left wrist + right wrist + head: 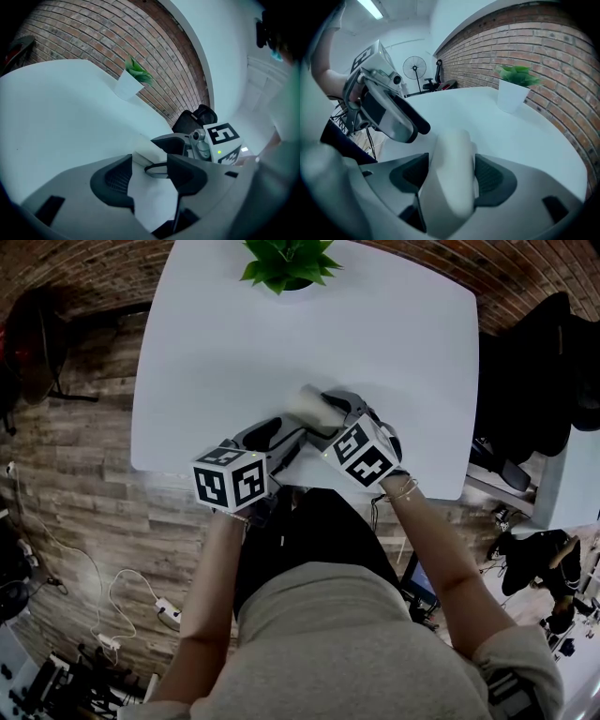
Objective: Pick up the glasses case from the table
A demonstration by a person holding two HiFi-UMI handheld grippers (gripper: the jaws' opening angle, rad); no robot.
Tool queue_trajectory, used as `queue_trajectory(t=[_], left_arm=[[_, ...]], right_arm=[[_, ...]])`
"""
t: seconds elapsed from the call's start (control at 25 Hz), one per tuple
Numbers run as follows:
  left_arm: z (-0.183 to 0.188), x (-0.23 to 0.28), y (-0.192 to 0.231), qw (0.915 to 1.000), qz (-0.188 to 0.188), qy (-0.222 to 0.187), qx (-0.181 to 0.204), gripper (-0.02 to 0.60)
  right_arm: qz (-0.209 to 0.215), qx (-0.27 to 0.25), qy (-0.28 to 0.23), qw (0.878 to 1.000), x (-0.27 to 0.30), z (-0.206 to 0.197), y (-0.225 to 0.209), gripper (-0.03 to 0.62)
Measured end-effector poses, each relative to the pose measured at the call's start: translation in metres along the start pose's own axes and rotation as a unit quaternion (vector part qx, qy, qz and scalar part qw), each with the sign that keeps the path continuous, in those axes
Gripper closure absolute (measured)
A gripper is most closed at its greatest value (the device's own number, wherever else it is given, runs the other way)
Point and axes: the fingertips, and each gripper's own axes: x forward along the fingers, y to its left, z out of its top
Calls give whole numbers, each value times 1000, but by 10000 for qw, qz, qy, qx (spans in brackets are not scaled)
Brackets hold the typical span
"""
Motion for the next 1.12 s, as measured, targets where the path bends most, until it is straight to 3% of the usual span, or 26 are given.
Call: queue_trajectory(t=[0.52, 0.88, 1.12], left_arm=[[3, 2, 3, 10000, -48, 64, 3, 351], [12, 11, -6, 9981, -498, -43, -350, 351], [10, 14, -22, 9937, -1009, 18, -493, 351]], right_arm=[[-81, 50, -237, 9997, -6, 6, -2, 300], [19, -189, -881, 9959, -27, 25, 8, 299], [88, -574, -1162, 9915, -38, 34, 23, 301]])
